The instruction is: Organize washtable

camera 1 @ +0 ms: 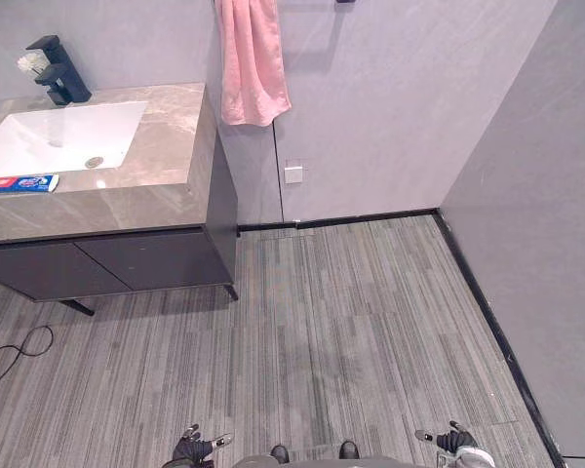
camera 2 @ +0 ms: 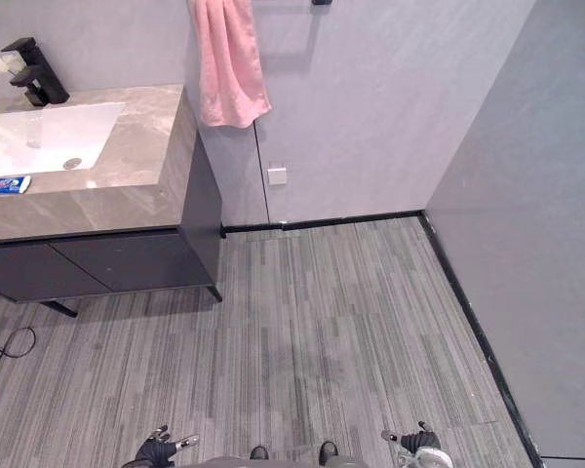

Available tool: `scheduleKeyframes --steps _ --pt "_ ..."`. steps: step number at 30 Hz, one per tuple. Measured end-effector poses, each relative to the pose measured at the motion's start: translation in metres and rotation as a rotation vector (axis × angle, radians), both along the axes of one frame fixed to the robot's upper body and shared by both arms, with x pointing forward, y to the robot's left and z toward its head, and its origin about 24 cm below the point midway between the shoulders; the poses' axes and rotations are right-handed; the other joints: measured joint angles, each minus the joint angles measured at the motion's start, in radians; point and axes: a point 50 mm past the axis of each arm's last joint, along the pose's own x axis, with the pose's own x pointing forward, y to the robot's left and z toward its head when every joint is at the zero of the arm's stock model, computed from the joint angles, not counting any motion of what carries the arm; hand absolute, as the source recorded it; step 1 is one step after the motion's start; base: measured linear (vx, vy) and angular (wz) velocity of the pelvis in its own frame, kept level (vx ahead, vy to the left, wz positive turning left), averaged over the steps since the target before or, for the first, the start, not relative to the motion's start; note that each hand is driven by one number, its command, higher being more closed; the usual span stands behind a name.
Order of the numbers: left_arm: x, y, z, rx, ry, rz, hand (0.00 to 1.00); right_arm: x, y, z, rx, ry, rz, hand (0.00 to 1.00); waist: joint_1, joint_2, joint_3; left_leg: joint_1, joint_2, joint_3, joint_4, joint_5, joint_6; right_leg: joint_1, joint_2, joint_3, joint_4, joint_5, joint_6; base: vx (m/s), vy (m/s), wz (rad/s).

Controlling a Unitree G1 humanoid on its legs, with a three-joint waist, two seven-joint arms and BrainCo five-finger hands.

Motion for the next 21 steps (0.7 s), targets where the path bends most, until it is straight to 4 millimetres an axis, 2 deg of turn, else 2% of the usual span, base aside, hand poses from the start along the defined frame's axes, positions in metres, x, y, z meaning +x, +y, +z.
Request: scheduleKeyframes --steps 3,4,6,8,9,10,11,12,14,15,17,19,21 --pt "0.004 0.0 0.001 0.0 -0.009 -0.003 0.0 0.005 0.0 0.001 0.0 -0.012 0.003 0.0 0.002 -0.005 0.0 -0.024 0.001 0.016 0.017 -0.017 0.009 -0.023 0.002 0.018 0.002 0.0 0.0 0.01 -0.019 -0.2" --pt "0.003 0.0 0.001 0.001 -0.008 -0.002 0.0 0.009 0.001 0.002 0.002 -0.021 0.006 0.0 0.003 -0.008 0.003 -0.046 0.002 0.026 0.051 -0.04 0.015 -0.032 0.001 0.03 0.007 -0.001 0.001 0.05 0.009 -0.33" --pt "0.004 0.0 0.001 0.0 -0.008 -0.003 0.0 0.012 0.002 0.003 0.002 -0.031 0.007 0.0 0.003 -0.007 0.004 -0.075 0.005 0.038 0.106 -0.078 0.02 -0.058 0.0 0.047 0.041 -0.021 0.01 0.06 0.017 -0.29" --pt "0.005 0.0 0.001 0.0 -0.007 -0.004 0.0 0.015 0.002 0.004 0.001 -0.041 0.008 0.0 0.001 -0.002 0.007 -0.093 0.006 0.05 0.155 -0.115 0.028 -0.096 -0.003 0.053 0.124 -0.07 0.018 0.08 0.043 -0.12" --pt "0.008 0.0 0.002 0.002 -0.014 -0.01 0.0 0.015 0.002 0.004 0.001 -0.042 0.006 0.0 0.0 -0.001 0.008 -0.101 0.0 0.05 0.187 -0.14 0.036 -0.127 -0.01 0.052 0.206 -0.116 0.031 0.11 0.061 -0.01" --pt "0.014 0.001 0.003 0.007 -0.026 -0.024 0.0 0.014 0.001 0.004 0.005 -0.043 -0.008 0.0 0.002 0.002 0.016 -0.101 -0.004 0.051 0.216 -0.165 0.043 -0.167 -0.019 0.047 0.318 -0.158 0.061 0.08 0.061 0.0" --pt "0.016 0.001 0.004 0.011 -0.03 -0.038 0.0 0.015 0.002 0.004 0.006 -0.044 -0.008 0.0 0.002 0.006 0.021 -0.1 -0.005 0.051 0.228 -0.173 0.046 -0.195 -0.022 0.04 0.387 -0.171 0.08 0.06 0.079 0.05" --pt "0.022 0.005 0.007 0.027 -0.048 -0.065 0.0 0.018 0.005 0.004 0.013 -0.053 -0.004 0.0 0.002 0.011 0.036 -0.093 -0.007 0.051 0.249 -0.184 0.058 -0.276 -0.03 0.018 0.592 -0.176 0.089 0.06 0.094 0.12" --pt "0.03 0.012 0.012 0.058 -0.067 -0.091 0.0 0.019 0.011 0.002 0.03 -0.054 0.0 0.0 0.001 0.002 0.051 -0.069 -0.016 0.044 0.271 -0.205 0.068 -0.349 -0.053 -0.001 0.779 -0.172 0.089 0.13 0.077 0.19" --pt "0.038 0.015 0.015 0.072 -0.091 -0.103 0.0 0.019 0.016 0.001 0.047 -0.058 -0.009 0.0 0.004 -0.002 0.065 -0.047 -0.026 0.039 0.276 -0.22 0.074 -0.392 -0.08 -0.024 0.883 -0.202 0.085 0.2 0.031 0.15" --pt "0.042 0.015 0.017 0.075 -0.106 -0.106 0.0 0.026 0.017 0.004 0.045 -0.077 0.013 0.0 -0.001 0.004 0.072 -0.003 -0.017 0.018 0.266 -0.253 0.075 -0.436 -0.094 -0.08 0.908 -0.258 0.081 0.23 0.005 0.16" --pt "0.044 0.014 0.017 0.072 -0.111 -0.107 0.0 0.033 0.018 0.006 0.04 -0.095 0.032 0.0 -0.004 0.006 0.074 0.028 -0.005 0.018 0.239 -0.262 0.065 -0.465 -0.09 -0.109 0.841 -0.265 0.069 0.27 -0.056 0.06" --pt "0.049 0.007 0.017 0.055 -0.126 -0.111 0.0 0.04 0.017 0.009 0.036 -0.114 0.037 0.0 -0.02 0.025 0.085 0.06 0.034 0.006 0.209 -0.267 0.055 -0.5 -0.053 -0.146 0.713 -0.255 0.055 0.34 -0.118 0.2"
